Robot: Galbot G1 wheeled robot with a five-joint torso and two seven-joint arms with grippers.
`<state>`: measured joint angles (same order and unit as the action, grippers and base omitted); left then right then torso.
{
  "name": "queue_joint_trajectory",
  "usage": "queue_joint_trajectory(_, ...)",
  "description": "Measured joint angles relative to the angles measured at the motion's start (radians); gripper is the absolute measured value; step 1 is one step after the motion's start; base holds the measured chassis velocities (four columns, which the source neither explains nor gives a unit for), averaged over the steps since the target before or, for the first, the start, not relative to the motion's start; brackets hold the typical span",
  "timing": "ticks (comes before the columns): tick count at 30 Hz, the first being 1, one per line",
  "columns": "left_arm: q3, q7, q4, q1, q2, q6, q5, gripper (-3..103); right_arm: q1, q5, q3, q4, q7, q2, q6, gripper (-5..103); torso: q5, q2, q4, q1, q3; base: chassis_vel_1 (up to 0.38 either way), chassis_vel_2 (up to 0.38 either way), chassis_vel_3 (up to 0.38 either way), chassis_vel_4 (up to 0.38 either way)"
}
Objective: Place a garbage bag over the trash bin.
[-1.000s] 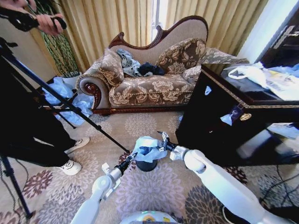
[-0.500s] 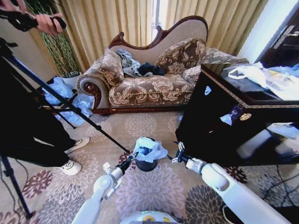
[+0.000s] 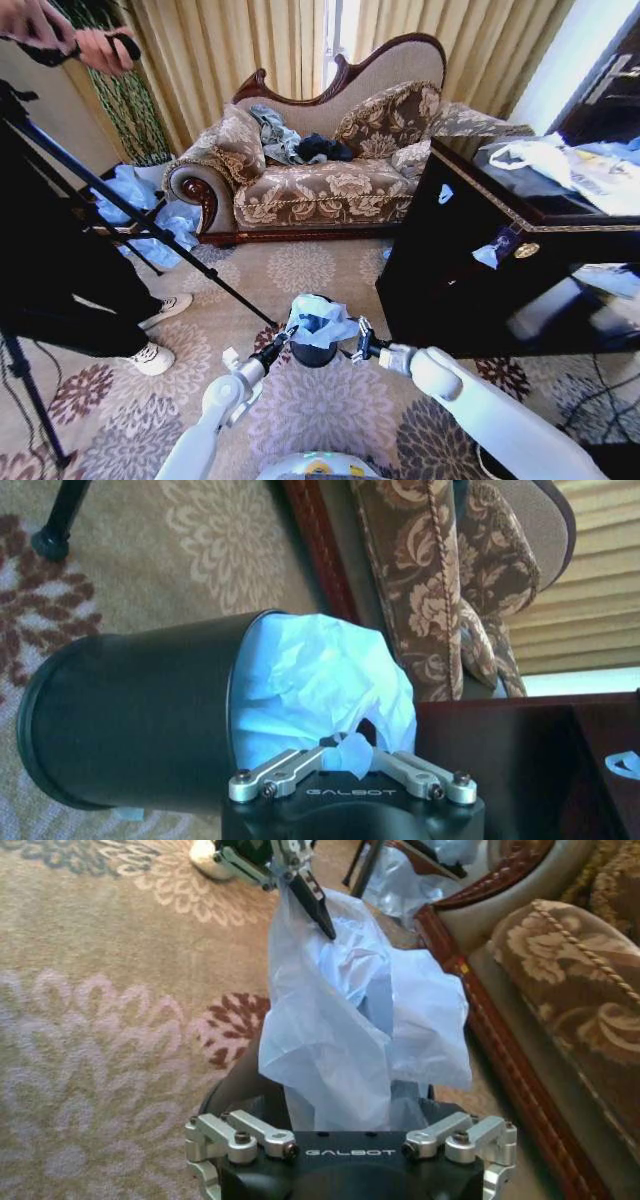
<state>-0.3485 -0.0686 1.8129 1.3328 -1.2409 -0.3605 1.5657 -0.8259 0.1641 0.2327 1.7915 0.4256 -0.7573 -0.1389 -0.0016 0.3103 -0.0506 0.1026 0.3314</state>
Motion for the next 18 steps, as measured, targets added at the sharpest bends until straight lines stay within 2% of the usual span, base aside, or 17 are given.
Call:
queue_joint_trajectory(1,0.0,0.0,0.0,0.0,0.0,0.0,0.0,0,0.0,0.0,0.0,0.0,0.0,0.0,0.0,103,0.0,0.0,0.0,0.0,0.0,0.0,0.0,0.0,0.0)
queue_joint_trajectory(2,0.001,0.0,0.0,-0.001,0.001,0.0,0.0,0,0.014,-0.001,0.013,-0.001,0.008,0.003,0.002,96,-0.0001,0.0,-0.0001,0.0,0.0,0.0,0.0,0.0,0.0)
queue_joint_trajectory(7,0.007,0.0,-0.001,-0.004,0.002,-0.001,-0.002,0,0.072,0.006,0.062,-0.022,0.031,0.001,0.015,102,-0.0001,0.0,-0.0002,0.0,0.0,0.0,0.0,0.0,0.0)
queue_joint_trajectory(10,0.012,0.001,-0.001,-0.004,0.003,-0.001,-0.005,0,0.128,0.015,0.113,-0.05,0.054,-0.004,0.037,95,-0.0001,0.0,-0.0001,0.0,0.0,0.0,0.0,0.0,0.0)
queue_joint_trajectory(17,0.013,0.003,-0.001,-0.006,0.005,-0.002,-0.007,0,0.225,0.026,0.208,-0.085,0.1,-0.007,0.056,90,0.0,0.0,0.0,0.0,0.0,0.0,0.0,0.0,0.0)
queue_joint_trajectory(18,0.012,0.004,0.003,-0.006,0.005,-0.002,-0.007,0,0.232,0.033,0.22,-0.092,0.108,-0.007,0.061,86,0.0,0.0,-0.0001,0.0,0.0,0.0,0.0,0.0,0.0)
